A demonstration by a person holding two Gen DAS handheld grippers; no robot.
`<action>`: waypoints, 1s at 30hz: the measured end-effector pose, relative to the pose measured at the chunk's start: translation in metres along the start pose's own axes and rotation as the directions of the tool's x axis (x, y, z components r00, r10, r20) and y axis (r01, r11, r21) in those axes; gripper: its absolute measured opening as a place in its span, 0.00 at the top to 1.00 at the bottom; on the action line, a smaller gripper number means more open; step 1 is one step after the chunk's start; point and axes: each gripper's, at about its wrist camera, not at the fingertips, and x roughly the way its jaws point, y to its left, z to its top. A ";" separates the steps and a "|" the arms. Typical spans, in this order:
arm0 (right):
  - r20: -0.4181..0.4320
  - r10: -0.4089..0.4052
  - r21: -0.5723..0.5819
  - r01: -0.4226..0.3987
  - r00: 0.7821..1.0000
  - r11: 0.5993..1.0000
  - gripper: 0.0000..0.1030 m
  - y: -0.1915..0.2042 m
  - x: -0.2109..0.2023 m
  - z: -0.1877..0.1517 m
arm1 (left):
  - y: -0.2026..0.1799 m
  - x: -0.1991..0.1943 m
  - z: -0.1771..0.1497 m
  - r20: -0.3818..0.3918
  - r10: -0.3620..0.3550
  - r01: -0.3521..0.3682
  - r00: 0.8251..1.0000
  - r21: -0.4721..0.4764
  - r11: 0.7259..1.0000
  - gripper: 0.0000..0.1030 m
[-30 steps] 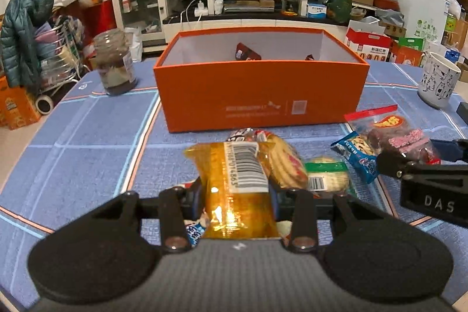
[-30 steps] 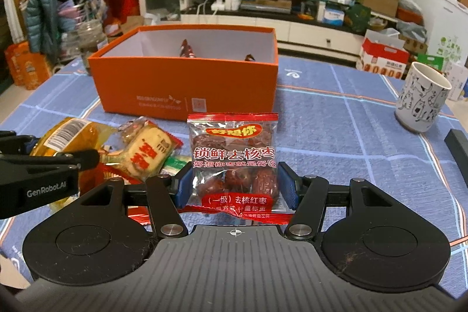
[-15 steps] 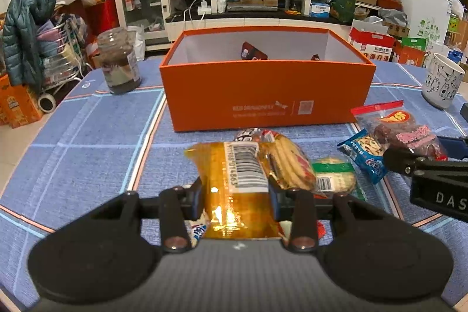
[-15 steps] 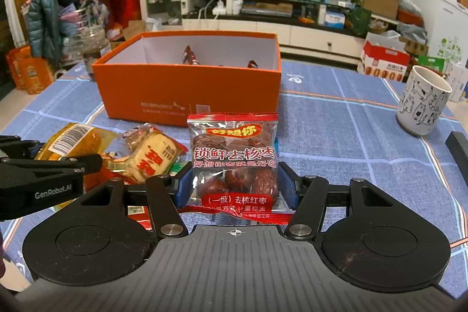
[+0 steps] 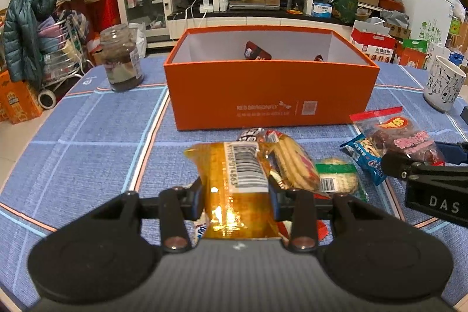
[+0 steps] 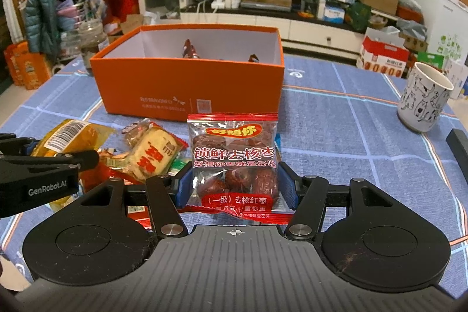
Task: Organize snacks
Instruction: 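Carry both held bags over the orange box and open both tools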
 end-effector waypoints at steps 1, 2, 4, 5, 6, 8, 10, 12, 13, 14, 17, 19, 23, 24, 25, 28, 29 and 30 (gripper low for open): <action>-0.002 0.001 0.000 -0.001 1.000 1.000 0.55 0.001 0.000 0.001 | 0.000 0.001 0.000 0.000 0.000 0.000 1.000 -0.003 1.000 0.63; -0.006 0.003 -0.001 -0.003 1.000 1.000 0.55 0.002 0.001 0.001 | 0.001 0.001 0.000 -0.001 -0.001 0.001 1.000 -0.006 1.000 0.63; -0.013 0.007 -0.004 -0.007 1.000 1.000 0.55 0.004 0.002 0.001 | 0.001 0.000 0.000 0.000 -0.001 0.001 1.000 -0.011 1.000 0.63; -0.014 0.010 -0.005 -0.010 1.000 1.000 0.55 0.005 0.002 0.001 | 0.002 -0.001 0.001 0.005 0.000 0.000 1.000 -0.018 1.000 0.63; -0.015 0.012 -0.005 -0.012 1.000 1.000 0.55 0.005 0.002 0.001 | 0.002 -0.002 0.001 0.009 0.001 -0.001 1.000 -0.022 1.000 0.63; -0.013 0.016 -0.002 -0.016 1.000 1.000 0.55 0.005 0.001 0.002 | 0.003 -0.003 0.002 0.014 0.000 0.000 1.000 -0.024 1.000 0.63; -0.012 0.018 0.002 -0.018 1.000 1.000 0.55 0.006 0.001 0.003 | 0.004 -0.004 0.002 0.016 -0.001 0.001 1.000 -0.031 1.000 0.63; -0.012 0.020 0.002 -0.020 1.000 1.000 0.55 0.007 0.001 0.003 | 0.006 -0.004 0.003 0.016 -0.001 0.002 1.000 -0.033 0.999 0.63; -0.013 0.021 -0.002 -0.021 1.000 1.000 0.55 0.009 0.001 0.003 | 0.006 -0.005 0.003 0.016 -0.001 0.001 1.000 -0.033 0.999 0.63; -0.015 0.021 -0.005 -0.021 1.000 1.000 0.55 0.010 0.002 0.003 | 0.007 -0.005 0.003 0.017 -0.001 0.001 1.000 -0.033 0.999 0.63; -0.021 0.022 -0.009 -0.022 1.000 1.000 0.55 0.012 0.002 0.004 | 0.008 -0.005 0.004 0.017 -0.003 0.004 1.000 -0.040 0.999 0.63; -0.019 0.023 -0.007 -0.023 1.000 1.000 0.55 0.012 0.003 0.006 | 0.009 -0.007 0.004 0.026 -0.006 0.007 1.000 -0.038 0.999 0.63; -0.010 0.028 0.000 -0.028 1.000 1.000 0.55 0.014 0.001 0.011 | 0.012 -0.012 0.007 0.046 0.000 0.002 0.999 -0.035 0.999 0.63; -0.008 0.030 0.002 -0.030 1.000 1.000 0.55 0.015 0.000 0.012 | 0.013 -0.013 0.007 0.050 0.004 -0.002 0.999 -0.035 0.999 0.63; -0.004 0.035 0.004 -0.035 0.999 0.999 0.55 0.016 -0.001 0.014 | 0.015 -0.014 0.008 0.054 0.009 -0.007 0.999 -0.036 0.999 0.63; 0.019 0.053 0.004 -0.053 0.998 0.999 0.55 0.018 -0.009 0.019 | 0.023 -0.019 0.012 0.064 0.009 -0.006 0.998 -0.050 0.999 0.63; 0.029 0.058 0.006 -0.058 0.998 0.998 0.55 0.017 -0.012 0.021 | 0.026 -0.023 0.015 0.076 0.008 -0.003 0.997 -0.055 0.998 0.63; 0.043 0.067 0.009 -0.068 0.997 0.998 0.55 0.015 -0.017 0.023 | 0.030 -0.027 0.019 0.087 0.003 0.002 0.996 -0.059 0.998 0.63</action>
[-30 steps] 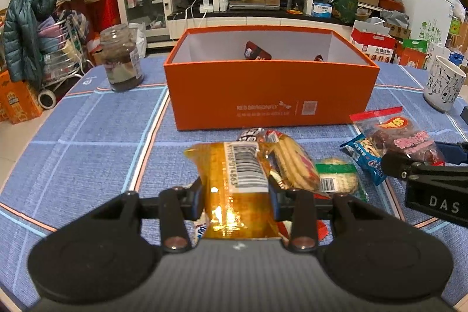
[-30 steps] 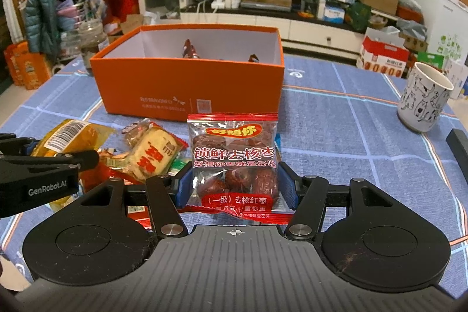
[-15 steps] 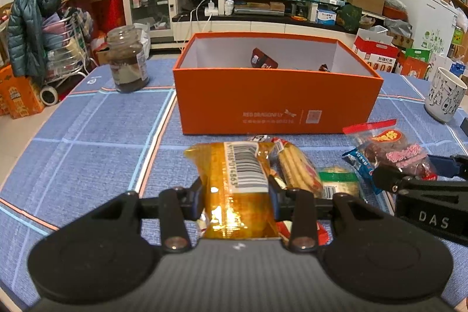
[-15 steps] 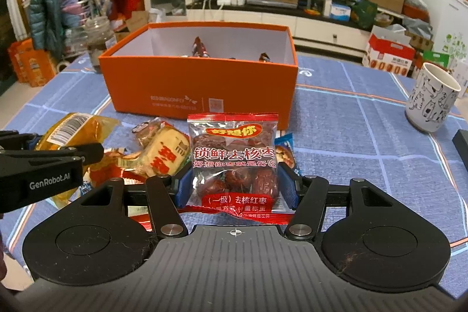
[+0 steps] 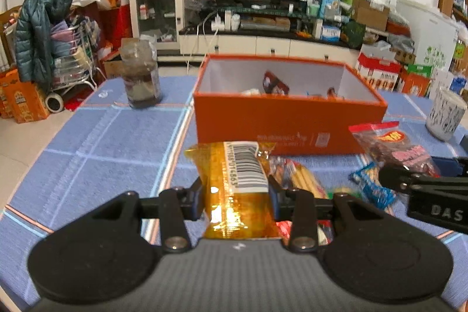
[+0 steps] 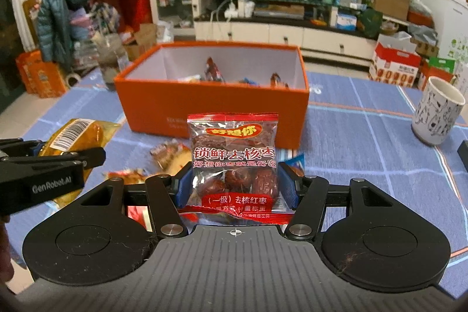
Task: Organize snacks
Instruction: 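Carry both held bags over the orange box and open both tools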
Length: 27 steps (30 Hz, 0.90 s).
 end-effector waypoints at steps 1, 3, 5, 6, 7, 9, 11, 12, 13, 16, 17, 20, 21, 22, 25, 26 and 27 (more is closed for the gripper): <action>0.014 0.009 0.006 -0.009 1.000 1.000 0.55 -0.003 -0.005 0.003 | 0.003 -0.003 0.005 0.009 -0.006 0.006 1.000 -0.004 1.000 0.63; 0.037 0.037 0.035 -0.038 0.999 0.999 0.55 -0.011 -0.011 0.011 | 0.009 -0.008 0.019 0.038 -0.011 0.011 0.999 -0.006 1.000 0.63; 0.055 0.042 0.044 -0.044 0.998 0.998 0.55 -0.018 -0.011 0.021 | 0.012 -0.006 0.033 0.063 -0.007 0.007 0.998 0.004 1.000 0.63; 0.060 0.033 0.047 -0.036 0.998 0.998 0.55 -0.021 -0.008 0.027 | 0.013 -0.001 0.043 0.070 -0.007 0.008 0.997 -0.001 1.000 0.63; 0.059 0.028 0.051 -0.031 0.998 0.998 0.55 -0.025 -0.002 0.034 | 0.013 0.004 0.052 0.075 -0.010 0.010 0.997 0.000 1.000 0.63; 0.063 0.025 0.045 -0.028 0.998 0.999 0.55 -0.028 0.008 0.046 | 0.010 0.019 0.071 0.088 -0.007 0.006 0.996 0.014 1.000 0.63; 0.066 0.018 0.041 -0.021 0.998 0.999 0.55 -0.029 0.022 0.059 | 0.008 0.038 0.087 0.076 -0.024 0.024 0.997 0.001 1.000 0.63; 0.062 0.026 0.047 -0.029 0.998 0.998 0.55 -0.031 0.029 0.065 | 0.006 0.048 0.095 0.071 -0.031 0.031 0.997 -0.003 0.999 0.63; 0.056 0.040 0.059 -0.043 0.998 0.997 0.55 -0.032 0.037 0.073 | 0.004 0.056 0.101 0.067 -0.030 0.030 0.997 0.000 1.000 0.63; 0.058 0.043 0.058 -0.046 0.997 0.997 0.55 -0.031 0.056 0.090 | -0.003 0.080 0.119 0.068 -0.025 0.025 0.997 0.010 1.000 0.63; 0.065 0.040 0.051 -0.043 0.997 0.998 0.55 -0.030 0.060 0.096 | -0.006 0.087 0.123 0.068 -0.027 0.026 0.997 0.013 1.000 0.63; 0.083 0.031 0.039 -0.034 0.996 0.999 0.55 -0.026 0.075 0.115 | -0.009 0.113 0.138 0.050 -0.019 0.019 0.999 -0.002 1.000 0.62; 0.086 0.023 0.037 -0.026 0.996 0.999 0.54 -0.026 0.081 0.123 | -0.010 0.124 0.142 0.044 -0.011 0.011 0.999 -0.007 1.000 0.61; 0.087 0.009 0.033 -0.011 0.996 0.999 0.54 -0.025 0.090 0.130 | -0.012 0.135 0.145 0.043 -0.003 0.003 0.999 -0.003 1.000 0.43; 0.055 -0.026 0.038 0.023 0.998 0.999 0.49 -0.029 0.110 0.145 | -0.012 0.153 0.145 -0.007 0.056 -0.056 0.998 0.042 0.998 0.30; 0.058 -0.007 0.057 0.003 0.998 0.998 0.48 -0.031 0.104 0.145 | -0.007 0.147 0.142 -0.010 0.043 -0.042 0.999 0.044 0.998 0.30; 0.078 0.013 0.067 -0.018 0.997 0.998 0.44 -0.033 0.094 0.142 | -0.001 0.134 0.136 0.017 0.021 -0.021 1.000 0.038 0.999 0.29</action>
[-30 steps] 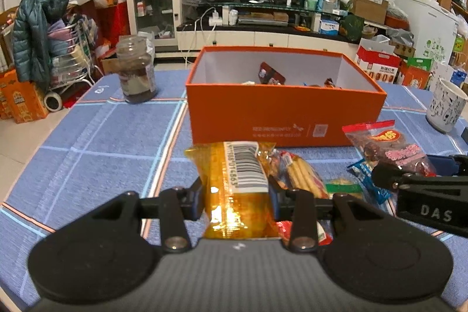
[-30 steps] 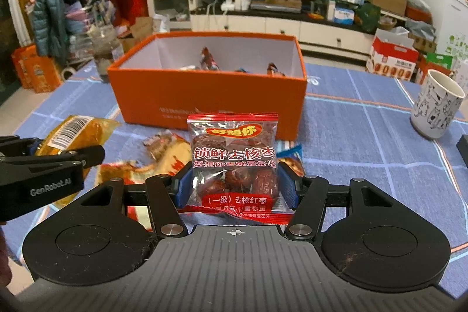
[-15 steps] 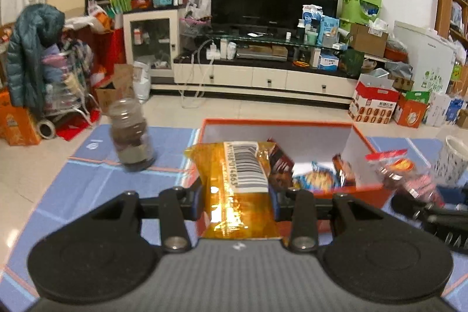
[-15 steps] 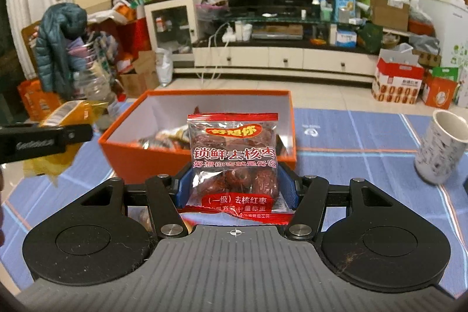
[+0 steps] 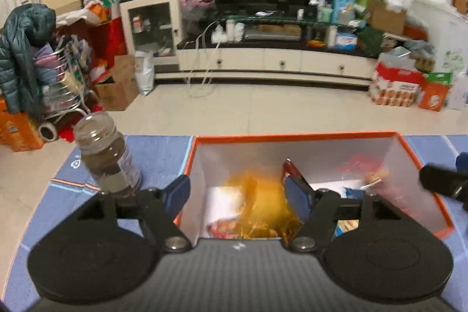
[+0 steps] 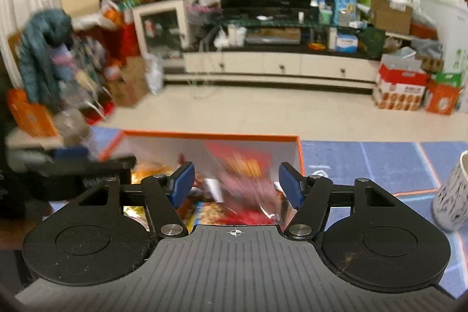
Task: Organize snacks
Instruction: 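Carry both held bags over the orange box and open both tools, then move both tools back to the snack pile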
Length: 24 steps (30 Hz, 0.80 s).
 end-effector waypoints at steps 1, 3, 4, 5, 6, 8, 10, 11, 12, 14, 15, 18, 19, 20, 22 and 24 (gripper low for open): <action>0.024 0.001 -0.002 -0.001 1.000 1.000 0.40 -0.003 -0.015 -0.006 | 0.007 -0.013 -0.007 0.026 -0.012 0.012 1.000 -0.011 1.000 0.28; 0.061 -0.022 -0.001 0.022 0.998 1.000 0.29 -0.010 -0.044 -0.024 | 0.025 -0.040 -0.024 0.046 -0.015 0.017 0.999 -0.049 0.999 0.25; 0.065 -0.024 0.016 0.023 0.998 1.000 0.28 -0.016 -0.060 -0.039 | 0.033 -0.053 -0.035 0.052 -0.013 0.017 0.999 -0.068 0.998 0.19; 0.054 -0.018 0.037 0.016 0.998 0.999 0.28 -0.019 -0.069 -0.053 | 0.042 -0.064 -0.046 0.055 -0.004 0.009 0.998 -0.093 0.996 0.01; 0.032 -0.006 0.060 0.004 0.999 0.998 0.28 -0.022 -0.076 -0.067 | 0.051 -0.078 -0.061 0.055 0.015 -0.008 0.998 -0.127 0.992 0.01; -0.021 0.023 0.088 -0.021 1.000 0.996 0.31 -0.022 -0.089 -0.099 | 0.062 -0.097 -0.086 0.031 0.022 -0.016 0.999 -0.180 0.984 0.01; -0.064 0.014 0.087 -0.008 0.998 0.996 0.32 -0.017 -0.096 -0.124 | 0.066 -0.114 -0.110 0.004 0.008 -0.007 1.000 -0.206 0.978 0.01; -0.089 0.021 0.087 -0.013 0.996 0.996 0.33 -0.014 -0.097 -0.133 | 0.065 -0.121 -0.121 -0.001 0.012 -0.012 1.000 -0.216 0.976 0.01; -0.101 0.032 0.082 -0.024 0.994 0.996 0.36 -0.009 -0.099 -0.138 | 0.065 -0.129 -0.134 -0.004 0.016 -0.017 1.000 -0.228 0.973 0.01; -0.086 0.020 0.048 -0.016 0.996 0.999 0.35 0.003 -0.103 -0.145 | 0.064 -0.134 -0.151 -0.022 0.026 -0.030 0.999 -0.248 0.968 0.01; -0.085 0.020 0.026 -0.018 0.996 1.000 0.35 0.009 -0.102 -0.148 | 0.063 -0.132 -0.157 -0.042 0.017 -0.026 0.999 -0.244 0.969 0.01; -0.107 0.076 0.024 -0.074 0.991 0.997 0.35 0.023 -0.087 -0.152 | 0.067 -0.128 -0.171 -0.077 0.027 -0.045 0.997 -0.247 0.968 0.01; -0.121 0.097 0.043 -0.093 0.988 0.995 0.35 0.025 -0.081 -0.153 | 0.068 -0.126 -0.173 -0.091 0.028 -0.050 0.995 -0.249 0.967 0.01; -0.136 0.118 0.064 -0.110 0.984 0.992 0.35 0.028 -0.071 -0.153 | 0.068 -0.124 -0.175 -0.103 0.026 -0.051 0.994 -0.250 0.967 0.01; -0.163 0.135 0.092 -0.122 0.977 0.988 0.35 0.034 -0.051 -0.150 | 0.069 -0.121 -0.176 -0.116 0.019 -0.048 0.993 -0.251 0.967 0.01; -0.182 0.143 0.128 -0.121 0.973 0.984 0.35 0.038 -0.031 -0.148 | 0.069 -0.121 -0.179 -0.121 0.003 -0.032 0.993 -0.239 0.970 0.01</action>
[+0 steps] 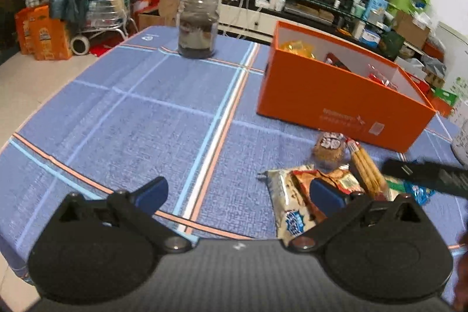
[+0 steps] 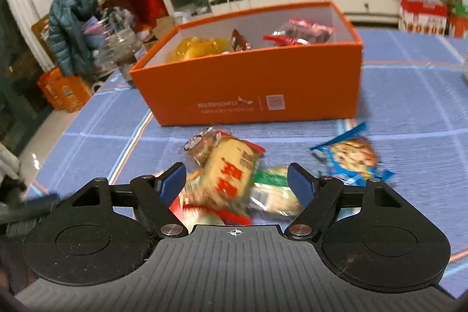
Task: Organize snacks
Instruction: 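Move both tools back to the snack pile, then grasp the red-and-white snack bag with the left tool while the right tool lowers over the green-labelled bun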
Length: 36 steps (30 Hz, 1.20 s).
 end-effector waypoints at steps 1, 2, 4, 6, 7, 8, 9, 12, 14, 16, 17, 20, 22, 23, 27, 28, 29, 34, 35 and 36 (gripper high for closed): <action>-0.009 0.002 0.015 -0.002 1.000 1.000 0.35 0.000 0.009 0.001 | 0.000 0.000 -0.001 -0.005 -0.006 0.006 1.000 0.008 1.000 0.01; -0.027 0.001 0.022 -0.001 1.000 1.000 0.34 0.001 0.018 0.002 | -0.001 0.001 -0.002 -0.011 -0.010 0.010 1.000 0.019 1.000 0.01; -0.085 -0.046 -0.022 0.044 0.995 0.999 0.34 0.007 0.039 0.001 | -0.004 0.004 -0.002 -0.026 -0.012 0.013 1.000 0.029 1.000 0.01; -0.070 -0.157 -0.156 0.145 0.985 0.977 0.46 0.023 0.042 -0.003 | -0.004 0.007 -0.003 -0.043 -0.019 0.020 0.999 0.030 0.999 0.01; -0.064 -0.169 -0.168 0.156 0.984 0.973 0.55 0.025 0.036 -0.005 | -0.005 0.008 -0.004 -0.049 -0.020 0.021 0.999 0.030 0.999 0.01; -0.073 -0.160 -0.170 0.146 0.984 0.975 0.69 0.024 0.031 -0.006 | -0.006 0.008 -0.004 -0.054 -0.023 0.025 0.998 0.029 0.999 0.01; -0.079 -0.168 -0.189 0.151 0.983 0.970 0.72 0.022 0.024 -0.008 | -0.008 0.008 -0.003 -0.056 -0.030 0.031 0.998 0.029 0.999 0.01; -0.050 -0.236 -0.238 0.218 0.970 0.947 0.73 0.009 0.003 -0.018 | -0.017 0.007 -0.003 -0.048 -0.043 0.045 0.998 0.044 0.998 0.01; -0.053 -0.208 -0.229 0.191 0.977 0.955 0.73 -0.002 -0.012 -0.025 | -0.024 0.006 -0.005 -0.046 -0.053 0.056 0.998 0.061 0.997 0.01; -0.047 -0.193 -0.240 0.177 0.980 0.954 0.73 -0.010 -0.024 -0.030 | -0.033 0.008 -0.007 -0.052 -0.061 0.066 0.997 0.084 0.994 0.01; -0.048 -0.193 -0.249 0.176 0.980 0.952 0.73 -0.011 -0.028 -0.032 | -0.036 0.009 -0.008 -0.057 -0.064 0.070 0.996 0.093 0.993 0.01; -0.076 -0.164 -0.268 0.138 0.984 0.954 0.73 -0.014 -0.032 -0.036 | -0.046 0.015 -0.012 -0.082 -0.077 0.085 0.994 0.100 0.991 0.01; -0.138 -0.108 -0.279 0.066 0.985 0.958 0.72 -0.017 -0.030 -0.036 | -0.052 0.018 -0.014 -0.092 -0.087 0.097 0.992 0.107 0.990 0.01; -0.137 -0.072 -0.262 0.034 0.988 0.965 0.70 -0.020 -0.032 -0.036 | -0.054 0.018 -0.016 -0.092 -0.084 0.095 0.992 0.114 0.989 0.01; 0.007 -0.074 -0.110 0.074 0.997 0.991 0.32 -0.052 -0.060 -0.017 | -0.061 0.023 -0.018 -0.102 -0.071 0.082 0.992 0.116 0.990 0.01; 0.046 -0.112 -0.072 0.116 0.993 0.991 0.31 -0.061 -0.066 -0.013 | -0.063 0.024 -0.019 -0.103 -0.070 0.082 0.992 0.113 0.990 0.01; 0.067 -0.149 -0.046 0.152 0.987 0.987 0.32 -0.070 -0.069 -0.010 | -0.066 0.024 -0.018 -0.101 -0.070 0.081 0.992 0.110 0.991 0.01; 0.027 -0.174 -0.038 0.175 0.984 0.984 0.40 -0.098 -0.062 -0.011 | -0.079 0.021 -0.024 -0.066 -0.066 0.072 0.996 0.095 0.993 0.01; 0.015 -0.168 -0.037 0.169 0.986 0.985 0.40 -0.099 -0.060 -0.013 | -0.082 0.021 -0.026 -0.062 -0.068 0.073 0.996 0.087 0.993 0.01; 0.002 -0.159 -0.026 0.159 0.987 0.987 0.41 -0.101 -0.057 -0.014 | -0.085 0.022 -0.028 -0.063 -0.069 0.074 0.996 0.076 0.994 0.01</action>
